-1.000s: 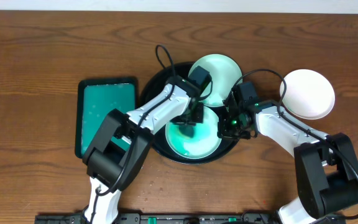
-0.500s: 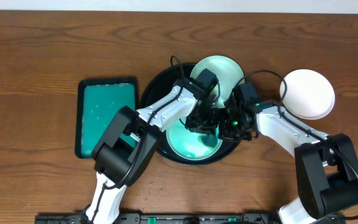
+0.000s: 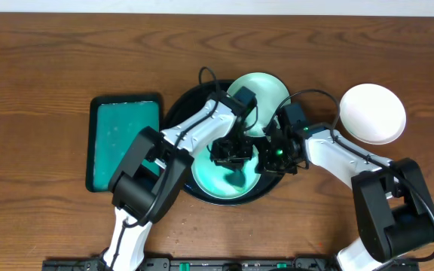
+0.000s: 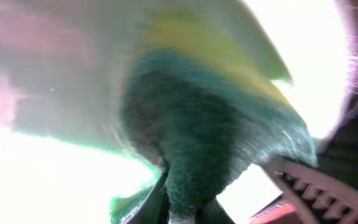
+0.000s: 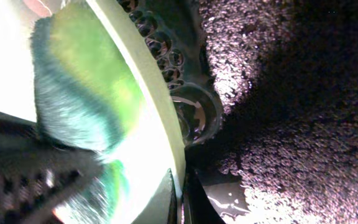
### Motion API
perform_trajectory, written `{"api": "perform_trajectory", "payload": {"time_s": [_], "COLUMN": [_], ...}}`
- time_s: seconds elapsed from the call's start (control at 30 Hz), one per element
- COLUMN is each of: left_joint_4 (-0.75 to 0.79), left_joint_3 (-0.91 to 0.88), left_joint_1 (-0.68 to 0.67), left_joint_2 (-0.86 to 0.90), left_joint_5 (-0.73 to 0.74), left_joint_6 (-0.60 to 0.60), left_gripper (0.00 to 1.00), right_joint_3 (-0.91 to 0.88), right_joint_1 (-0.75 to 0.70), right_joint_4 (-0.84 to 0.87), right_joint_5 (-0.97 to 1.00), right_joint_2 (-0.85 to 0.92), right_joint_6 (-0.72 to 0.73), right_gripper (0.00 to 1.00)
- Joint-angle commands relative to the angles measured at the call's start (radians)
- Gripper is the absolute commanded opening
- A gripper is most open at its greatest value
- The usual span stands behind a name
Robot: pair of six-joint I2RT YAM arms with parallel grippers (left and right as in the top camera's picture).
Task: Clean dirty plates on tray and stack at the side
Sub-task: 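Scrub the mint-green plate with the sponge while the right gripper holds it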
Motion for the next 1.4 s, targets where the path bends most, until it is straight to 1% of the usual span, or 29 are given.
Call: {"api": "perform_trajectory", "payload": {"time_s": [0.0, 0.2, 0.4, 0.5, 0.67, 0.83, 0.93, 1.13, 1.3, 1.37], "left_joint_4": [-0.068, -0.132, -0.163, -0.162, -0.15, -0.178, -0.186, -0.192, -0.193, -0.195], "left_joint_3": [-0.085, -0.08, -0.079, -0.079, -0.053, 0.043, 0.112, 0.162, 0.19, 0.194], "left_joint_1": [0.076, 0.087, 0.087, 0.087, 0.087, 0.075, 0.059, 0.046, 0.046, 0.046], "left_joint_2": [0.096, 0.051, 0.032, 0.032, 0.032, 0.029, 0.029, 0.029, 0.024, 0.009], "left_joint_5": [-0.451, -0.628, -0.761, -0.795, -0.803, -0.775, -0.737, -0.596, -0.43, -0.384], "left_joint_6": [-0.036, -0.056, -0.121, -0.131, -0.145, -0.138, -0.09, -0.032, 0.071, 0.094], "left_gripper": [0.07, 0.07, 0.07, 0.07, 0.07, 0.07, 0.07, 0.07, 0.07, 0.07], "right_joint_3": [-0.019, -0.019, -0.019, -0.019, -0.019, -0.019, -0.019, -0.019, -0.019, -0.019], "right_joint_1": [0.005, 0.005, 0.005, 0.002, 0.002, 0.002, 0.002, 0.002, 0.002, 0.002], "right_joint_4": [0.008, 0.008, 0.007, 0.003, 0.0, -0.003, -0.005, -0.006, -0.007, -0.007], "right_joint_5": [0.086, 0.086, 0.086, 0.087, 0.087, 0.087, 0.087, 0.087, 0.087, 0.087], "right_joint_2": [0.033, 0.033, 0.033, 0.033, 0.033, 0.033, 0.033, 0.033, 0.033, 0.033], "right_joint_6": [-0.027, -0.027, -0.024, -0.024, -0.024, -0.023, -0.023, -0.024, -0.024, -0.024], "right_gripper": [0.01, 0.01, 0.01, 0.01, 0.01, 0.01, 0.01, 0.01, 0.01, 0.01]}}
